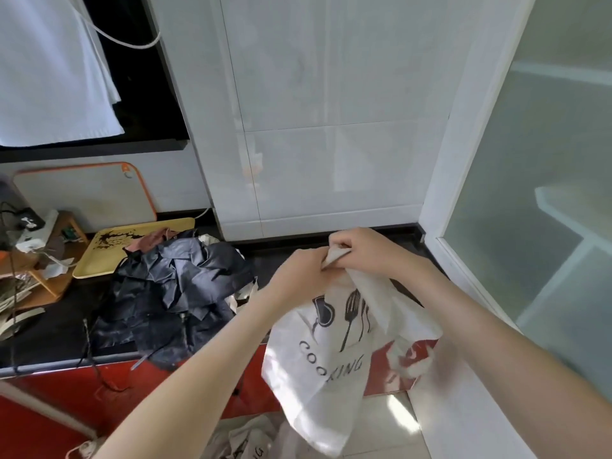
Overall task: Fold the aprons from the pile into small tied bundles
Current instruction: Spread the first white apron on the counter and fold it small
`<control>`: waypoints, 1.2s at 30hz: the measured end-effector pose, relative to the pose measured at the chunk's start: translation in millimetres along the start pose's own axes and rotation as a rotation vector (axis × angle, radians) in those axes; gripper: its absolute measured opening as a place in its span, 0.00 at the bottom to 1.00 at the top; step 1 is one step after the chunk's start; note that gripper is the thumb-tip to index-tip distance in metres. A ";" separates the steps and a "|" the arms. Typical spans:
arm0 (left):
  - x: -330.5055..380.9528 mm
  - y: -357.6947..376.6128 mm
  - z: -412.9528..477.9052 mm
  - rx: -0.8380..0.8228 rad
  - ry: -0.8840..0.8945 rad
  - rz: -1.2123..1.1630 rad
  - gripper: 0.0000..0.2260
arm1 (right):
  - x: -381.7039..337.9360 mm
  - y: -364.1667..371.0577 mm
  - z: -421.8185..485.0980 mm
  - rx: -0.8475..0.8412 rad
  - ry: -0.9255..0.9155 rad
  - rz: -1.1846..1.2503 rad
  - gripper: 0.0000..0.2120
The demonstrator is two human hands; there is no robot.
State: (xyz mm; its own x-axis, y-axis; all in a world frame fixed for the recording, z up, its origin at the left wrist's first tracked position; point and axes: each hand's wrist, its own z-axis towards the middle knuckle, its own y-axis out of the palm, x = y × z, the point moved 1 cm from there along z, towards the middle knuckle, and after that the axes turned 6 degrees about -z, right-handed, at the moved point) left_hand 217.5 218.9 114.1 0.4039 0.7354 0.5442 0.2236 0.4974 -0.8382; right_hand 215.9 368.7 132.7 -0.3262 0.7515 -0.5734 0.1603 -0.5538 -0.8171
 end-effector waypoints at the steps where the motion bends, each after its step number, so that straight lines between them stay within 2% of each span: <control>1: 0.7 2.4 2.0 0.057 0.007 0.018 0.08 | 1.4 -4.4 -2.0 0.023 0.025 0.008 0.12; 3: -4.6 -3.2 2.1 0.134 0.011 0.008 0.07 | 13.7 -12.8 -11.5 0.056 0.094 0.009 0.08; 6: -13.5 -20.3 0.9 0.201 -0.030 -0.126 0.07 | 47.0 -15.7 -29.2 0.074 0.262 -0.049 0.07; 8: -15.9 -29.8 0.7 0.229 -0.050 -0.188 0.10 | 66.9 -11.9 -39.7 0.152 0.441 0.155 0.11; 10: -18.2 -33.6 -0.4 0.219 -0.077 -0.204 0.08 | 77.7 -8.2 -48.1 0.215 0.542 0.453 0.15; 12: -19.4 -32.2 -2.0 0.214 -0.077 -0.206 0.09 | 73.9 -4.4 -52.1 0.118 0.509 0.676 0.13; 14: -18.1 -29.9 -4.6 0.215 -0.079 -0.234 0.11 | 60.3 5.2 -50.6 -0.049 0.423 0.779 0.10; 16: -16.6 -27.8 -5.8 0.220 -0.110 -0.312 0.15 | 50.2 21.7 -43.9 -0.125 0.395 0.676 0.21; 18: -16.1 -27.4 -7.6 0.209 -0.135 -0.374 0.19 | 41.2 41.1 -34.8 -0.117 0.416 0.598 0.32; 19: -16.4 -27.4 -8.3 0.192 -0.139 -0.393 0.19 | 36.0 49.9 -30.9 -0.085 0.411 0.593 0.31; 21: -15.9 -29.5 -11.0 0.152 -0.141 -0.423 0.18 | 24.7 60.4 -22.0 0.037 0.451 0.578 0.12; 22: -16.6 -31.4 -12.8 0.143 -0.149 -0.446 0.18 | 22.0 63.6 -16.7 0.106 0.503 0.576 0.08; 23: -19.8 -32.9 -13.8 0.139 -0.161 -0.475 0.19 | 21.8 65.8 -12.9 0.158 0.544 0.589 0.11; 25: -30.0 -35.6 -16.5 0.134 -0.185 -0.501 0.19 | 18.2 68.0 -5.7 0.218 0.499 0.737 0.14; 28: -51.4 -36.3 -22.0 0.096 -0.180 -0.383 0.11 | 12.7 58.2 0.0 0.139 0.443 1.068 0.23; 30: -63.8 -35.0 -25.4 0.023 -0.153 -0.198 0.10 | 8.4 48.5 1.1 -0.023 0.415 1.082 0.30; 32: -71.2 -33.0 -28.7 -0.120 -0.214 -0.004 0.08 | 2.4 39.1 2.7 -0.109 0.405 1.019 0.34; 33: -75.1 -32.0 -29.7 -0.180 -0.266 0.065 0.08 | 0.9 34.2 4.1 -0.088 0.400 1.005 0.30; 34: -77.0 -31.6 -31.8 -0.203 -0.310 0.113 0.11 | 0.4 29.1 5.2 -0.032 0.388 1.016 0.23; 35: -79.9 -31.6 -32.1 -0.184 -0.334 0.125 0.16 | 3.5 24.7 6.6 0.039 0.354 1.043 0.15; 36: -82.1 -31.9 -32.5 -0.127 -0.333 0.094 0.19 | 8.2 20.9 6.5 0.102 0.318 1.058 0.11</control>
State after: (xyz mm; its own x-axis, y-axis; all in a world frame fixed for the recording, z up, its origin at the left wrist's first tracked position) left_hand 206.0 127.7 95.0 0.1220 0.8951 0.4288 0.3157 0.3746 -0.8718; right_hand 210.5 361.0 111.3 0.1861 -0.0689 -0.9801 0.1345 -0.9864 0.0948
